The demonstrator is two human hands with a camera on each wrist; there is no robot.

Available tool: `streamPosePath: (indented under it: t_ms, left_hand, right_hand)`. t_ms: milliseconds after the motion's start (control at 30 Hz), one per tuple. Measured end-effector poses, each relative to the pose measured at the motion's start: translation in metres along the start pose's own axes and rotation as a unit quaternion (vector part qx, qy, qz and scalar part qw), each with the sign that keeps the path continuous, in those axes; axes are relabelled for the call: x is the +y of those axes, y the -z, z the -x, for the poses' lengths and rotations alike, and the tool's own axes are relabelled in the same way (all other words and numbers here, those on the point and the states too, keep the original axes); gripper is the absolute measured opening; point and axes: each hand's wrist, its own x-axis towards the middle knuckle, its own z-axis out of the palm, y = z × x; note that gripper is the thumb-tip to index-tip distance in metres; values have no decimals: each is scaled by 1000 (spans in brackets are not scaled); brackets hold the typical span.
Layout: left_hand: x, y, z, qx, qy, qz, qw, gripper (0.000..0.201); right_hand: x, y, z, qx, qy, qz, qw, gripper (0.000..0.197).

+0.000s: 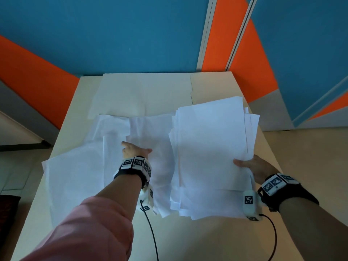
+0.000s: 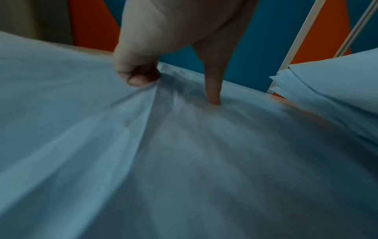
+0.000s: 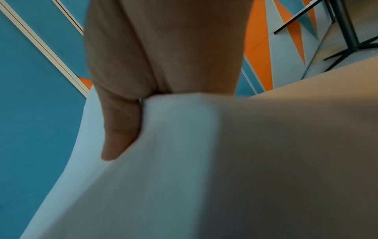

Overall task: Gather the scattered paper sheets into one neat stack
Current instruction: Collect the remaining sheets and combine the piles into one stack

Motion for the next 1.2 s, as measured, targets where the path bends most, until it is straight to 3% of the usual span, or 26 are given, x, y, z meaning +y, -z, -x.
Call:
streamPosePath:
  t_ms: [100,200,300,467,567,667,800,833,933,1033,1200]
  left_hand:
    - [3,-2,-5,-42,-7,-9,999,62]
    - [2,-1,-7,-81,-50,-42,995,46]
    - [0,11,-10,-75,-91,-50,992,46]
    - [-14,59,-31,-57,-85,9,995,45]
    - [-32,89,-40,-79,-71,63,992,40]
    - [-53,106,-51,-137,-50,153,977,69]
    - [-56,109,-43,-181,-59,156,969,27]
    - [-50,108,-36,-185,-65,149,969,24]
    - [-40,105,-29,-210,-75,134,966,35]
    - [-29,105,-19,-227,-82,124,962,18]
    - [-12,90,-10,-237,-88,160,954,37]
  right_hand:
    - [1,1,2,-16,4,2,1000,108]
    - [4,5,3,-11,-4,9,1000,111]
    - [6,12,0,4,-15,15,1000,131]
    - [2,15,1,16,-13,25,999,138]
    - [0,14,1,7,-15,36,999,136]
    - [-3,9,0,-9,-17,46,999,118]
    - [-5,0,-1,-26,-12,76,997,126]
    - [-6,-3,-1,-35,-12,85,996,130]
    - [-15,-14,2,-73,0,130,989,129]
    - [-24,-20,6,-85,15,129,988,125]
    - [-23,-20,3,-38,37,54,997,116]
